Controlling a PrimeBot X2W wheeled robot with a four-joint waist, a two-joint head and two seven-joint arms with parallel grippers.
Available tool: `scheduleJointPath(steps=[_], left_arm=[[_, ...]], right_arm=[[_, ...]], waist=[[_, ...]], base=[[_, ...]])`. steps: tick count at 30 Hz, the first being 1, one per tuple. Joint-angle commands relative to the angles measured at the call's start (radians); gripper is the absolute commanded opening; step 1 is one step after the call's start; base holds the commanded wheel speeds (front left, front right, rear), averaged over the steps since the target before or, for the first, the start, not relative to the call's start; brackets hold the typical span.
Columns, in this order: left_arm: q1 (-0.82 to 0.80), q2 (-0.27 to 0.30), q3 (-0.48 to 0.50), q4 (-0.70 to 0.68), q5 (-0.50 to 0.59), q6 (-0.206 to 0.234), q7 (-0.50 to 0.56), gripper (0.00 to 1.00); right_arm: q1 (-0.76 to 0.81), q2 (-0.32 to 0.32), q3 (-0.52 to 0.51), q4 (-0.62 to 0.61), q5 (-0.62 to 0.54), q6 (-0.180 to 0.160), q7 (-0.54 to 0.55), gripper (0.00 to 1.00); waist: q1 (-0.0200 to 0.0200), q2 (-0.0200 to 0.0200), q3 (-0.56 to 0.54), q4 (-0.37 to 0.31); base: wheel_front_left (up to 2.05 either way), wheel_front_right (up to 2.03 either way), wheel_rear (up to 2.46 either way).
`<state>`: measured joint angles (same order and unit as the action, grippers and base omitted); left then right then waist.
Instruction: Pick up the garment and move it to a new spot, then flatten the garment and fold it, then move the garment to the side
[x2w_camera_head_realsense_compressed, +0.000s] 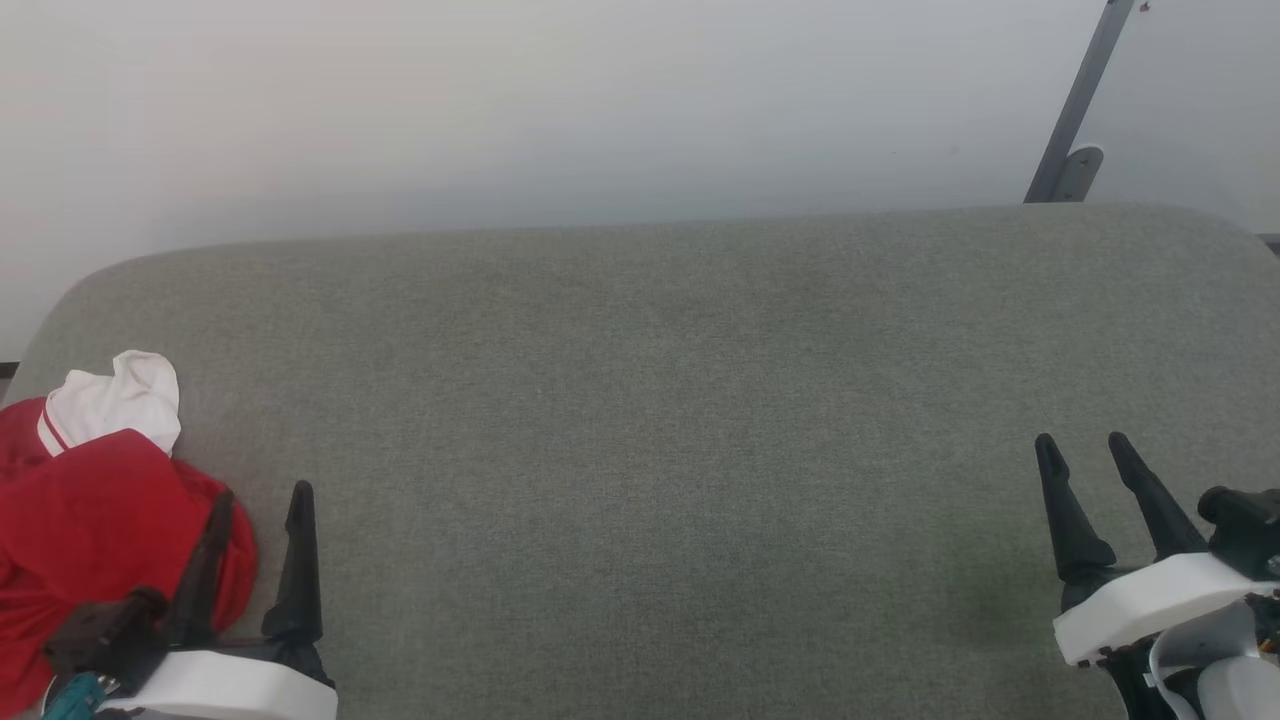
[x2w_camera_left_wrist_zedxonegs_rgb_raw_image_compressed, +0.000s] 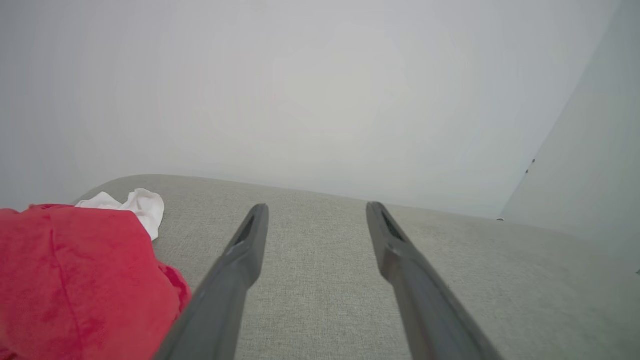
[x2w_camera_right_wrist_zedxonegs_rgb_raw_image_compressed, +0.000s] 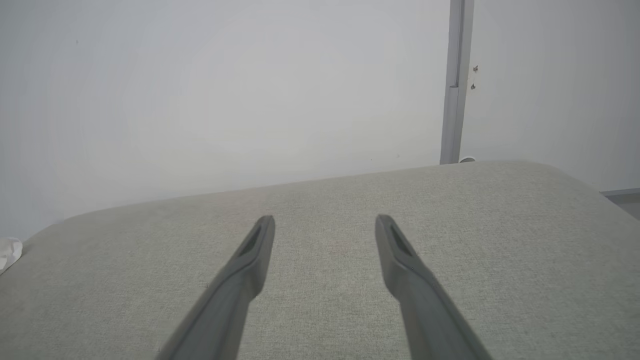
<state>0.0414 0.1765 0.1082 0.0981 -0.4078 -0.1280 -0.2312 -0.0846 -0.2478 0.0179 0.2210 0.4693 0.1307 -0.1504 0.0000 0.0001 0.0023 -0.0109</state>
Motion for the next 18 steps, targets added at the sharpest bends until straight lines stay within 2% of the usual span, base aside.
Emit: scheduleJointPath(steps=[1,18], left_arm=[[0.009,0.003,0.001,-0.009,0.025,-0.002,-0.009,1.0],[0.014,0.009,0.0,-0.027,0.11,-0.003,-0.035,1.0]], right_arm=[[0.005,-0.004,0.0,-0.01,-0.017,0.0,-0.01,1.0],[0.003,-0.014,-0.001,-0.019,-0.112,0.0,-0.028,1.0]], waist=[[0.0,-0.0001,0.001,0.001],[0.0,-0.0001,0.01,0.003]], base=[[0.0,0.0,0.0],[0.0,0.0,0.0]])
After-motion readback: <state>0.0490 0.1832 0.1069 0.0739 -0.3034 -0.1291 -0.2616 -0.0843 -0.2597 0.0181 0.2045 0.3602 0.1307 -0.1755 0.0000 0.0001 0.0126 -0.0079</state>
